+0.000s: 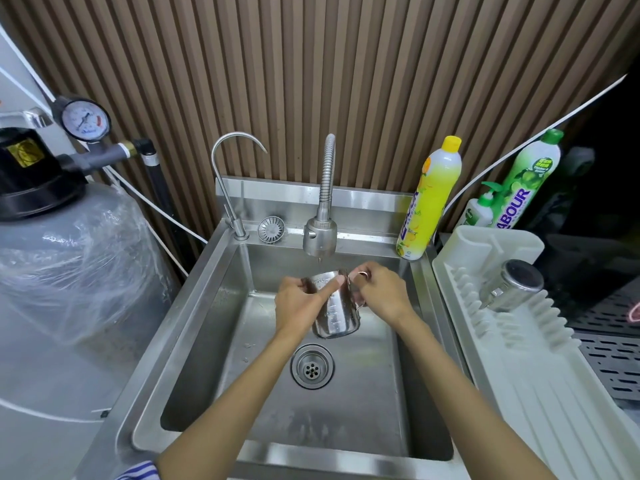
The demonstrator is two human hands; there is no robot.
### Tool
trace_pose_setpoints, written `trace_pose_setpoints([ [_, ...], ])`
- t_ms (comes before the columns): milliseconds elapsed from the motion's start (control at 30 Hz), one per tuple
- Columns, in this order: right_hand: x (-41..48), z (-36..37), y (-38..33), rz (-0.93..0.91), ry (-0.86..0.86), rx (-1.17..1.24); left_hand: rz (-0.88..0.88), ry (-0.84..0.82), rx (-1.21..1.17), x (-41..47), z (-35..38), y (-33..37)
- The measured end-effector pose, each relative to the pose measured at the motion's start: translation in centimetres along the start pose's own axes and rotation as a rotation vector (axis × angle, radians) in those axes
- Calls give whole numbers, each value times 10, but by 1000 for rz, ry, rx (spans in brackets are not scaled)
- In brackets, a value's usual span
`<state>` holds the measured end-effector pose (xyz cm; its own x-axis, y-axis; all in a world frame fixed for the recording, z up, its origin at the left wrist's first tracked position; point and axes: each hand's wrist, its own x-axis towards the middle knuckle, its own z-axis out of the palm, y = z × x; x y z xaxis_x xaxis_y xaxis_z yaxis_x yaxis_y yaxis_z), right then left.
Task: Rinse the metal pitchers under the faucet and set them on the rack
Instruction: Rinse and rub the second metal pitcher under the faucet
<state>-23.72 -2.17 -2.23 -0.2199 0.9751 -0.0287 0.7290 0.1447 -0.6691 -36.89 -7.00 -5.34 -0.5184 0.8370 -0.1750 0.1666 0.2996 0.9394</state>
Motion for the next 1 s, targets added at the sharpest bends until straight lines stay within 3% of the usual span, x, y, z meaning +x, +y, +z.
trace_pose_setpoints([
  [200, -2, -8, -9, -163, 127, -153, -185, -237, -416, 6, 6, -1],
  [333, -2, 0, -7, -171, 119, -26, -145, -210, -533, 11, 8, -3],
  [567, 13, 9, -2, -6, -77, 309, 213, 39, -215, 17, 5, -1],
  [733, 4, 30, 1, 82, -198, 803, 478, 97, 94, 21, -15, 10],
  [833, -2, 42, 2, 102, -280, 972, 507, 77, 221, 23, -27, 13],
  [1000, -3, 41, 1, 78, -238, 851, 416, 99, 332, 25, -30, 12],
])
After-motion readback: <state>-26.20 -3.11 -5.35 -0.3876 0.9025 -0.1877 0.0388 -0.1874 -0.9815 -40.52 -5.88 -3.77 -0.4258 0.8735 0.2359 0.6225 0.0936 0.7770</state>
